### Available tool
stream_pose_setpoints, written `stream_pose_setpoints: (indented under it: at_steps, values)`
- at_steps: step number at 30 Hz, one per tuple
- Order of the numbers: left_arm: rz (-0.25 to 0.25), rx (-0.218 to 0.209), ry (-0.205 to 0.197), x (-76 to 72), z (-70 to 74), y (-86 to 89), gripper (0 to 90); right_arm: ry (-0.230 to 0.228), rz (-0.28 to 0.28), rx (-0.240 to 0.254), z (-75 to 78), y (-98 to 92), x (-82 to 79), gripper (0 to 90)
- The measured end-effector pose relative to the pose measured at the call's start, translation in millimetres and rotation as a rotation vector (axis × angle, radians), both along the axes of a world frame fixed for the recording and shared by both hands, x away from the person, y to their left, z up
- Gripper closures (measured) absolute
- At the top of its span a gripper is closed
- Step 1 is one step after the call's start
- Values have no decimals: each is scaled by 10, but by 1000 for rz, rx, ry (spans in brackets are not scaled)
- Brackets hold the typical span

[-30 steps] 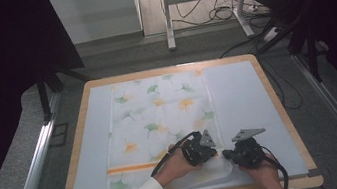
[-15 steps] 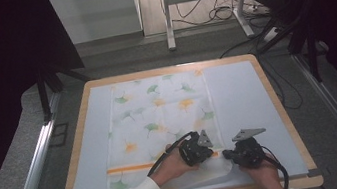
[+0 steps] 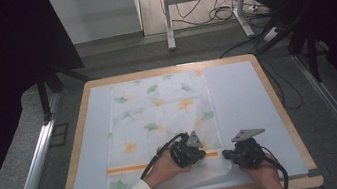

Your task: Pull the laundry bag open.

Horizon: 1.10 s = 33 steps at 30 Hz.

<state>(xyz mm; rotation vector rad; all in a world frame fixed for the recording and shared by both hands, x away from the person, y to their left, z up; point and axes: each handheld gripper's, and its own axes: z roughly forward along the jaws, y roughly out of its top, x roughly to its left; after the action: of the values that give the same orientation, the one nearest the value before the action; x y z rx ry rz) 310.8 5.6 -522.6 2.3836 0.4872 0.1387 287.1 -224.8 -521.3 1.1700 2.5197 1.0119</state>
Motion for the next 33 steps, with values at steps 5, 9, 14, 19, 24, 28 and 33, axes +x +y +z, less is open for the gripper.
stream_pose_setpoints:
  at_steps: [5, 9, 14, 19, 24, 28, 33]
  values:
    - [10, -7, 5, -5, -5, 66, 900, -3, 2, -4, 1, 1, -2, 896]
    - [17, -8, 5, -14, -8, 101, 900, -1, 2, -3, 2, 0, -2, 896]
    - [28, -12, 12, -22, -8, 144, 900, 1, 2, 1, 0, -1, -1, 896]
    - [51, -17, 15, -48, -15, 196, 900, 1, 3, 2, -1, -2, 2, 897]
    - [53, -14, 17, -61, -11, 210, 900, 1, 6, 3, -2, -4, 2, 896]
    - [54, -12, 16, -62, -10, 209, 900, 6, 8, 8, -2, -9, 6, 896]
    - [52, -24, 24, -43, -30, 192, 900, -1, 10, 5, 2, 5, 8, 895]
